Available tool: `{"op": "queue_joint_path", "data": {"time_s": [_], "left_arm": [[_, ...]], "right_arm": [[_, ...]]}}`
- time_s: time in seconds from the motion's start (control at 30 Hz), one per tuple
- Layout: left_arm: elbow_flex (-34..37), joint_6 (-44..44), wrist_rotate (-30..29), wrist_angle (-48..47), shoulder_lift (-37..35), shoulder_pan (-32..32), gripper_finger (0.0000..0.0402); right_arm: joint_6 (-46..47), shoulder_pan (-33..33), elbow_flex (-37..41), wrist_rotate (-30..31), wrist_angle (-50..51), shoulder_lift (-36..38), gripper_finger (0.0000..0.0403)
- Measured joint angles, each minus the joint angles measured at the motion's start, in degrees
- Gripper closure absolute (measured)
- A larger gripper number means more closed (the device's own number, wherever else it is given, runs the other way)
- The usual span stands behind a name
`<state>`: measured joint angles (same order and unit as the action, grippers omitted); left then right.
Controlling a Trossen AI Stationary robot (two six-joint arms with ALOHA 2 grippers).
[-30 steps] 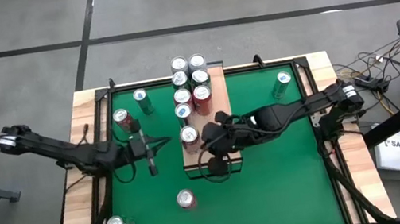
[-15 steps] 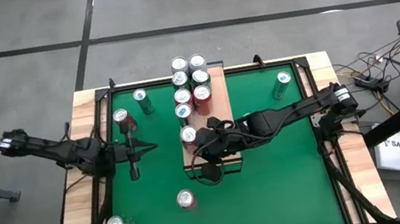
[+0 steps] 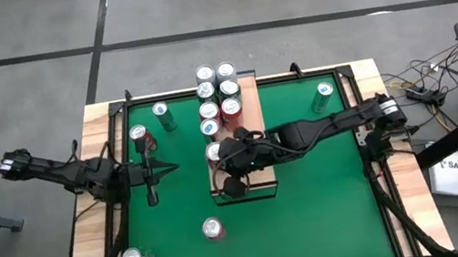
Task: Place canned beverage on shelf
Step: Put the red can on the shelf
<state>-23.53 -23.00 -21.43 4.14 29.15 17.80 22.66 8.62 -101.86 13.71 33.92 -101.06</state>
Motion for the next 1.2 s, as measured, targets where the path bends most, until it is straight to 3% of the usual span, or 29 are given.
{"op": "queue_joint_path", "data": {"time_s": [0.67, 0.93, 1.2], "left_arm": [[0.00, 1.03, 0.00, 0.00, 0.39, 0.00, 0.0402], [0.00, 1.03, 0.00, 0.00, 0.39, 0.00, 0.0402], [0.02, 1.03, 0.00, 0.02, 0.39, 0.00, 0.0402]], "right_arm": [[-2.77, -0.02, -0.02, -0.08, -3.07, 1.54, 0.0390], [-6.89, -0.20, -0.02, 11.64, -6.35, 1.54, 0.0390], [-6.34, -0.78, 0.02, 12.06, -6.23, 0.54, 0.0390]]}}
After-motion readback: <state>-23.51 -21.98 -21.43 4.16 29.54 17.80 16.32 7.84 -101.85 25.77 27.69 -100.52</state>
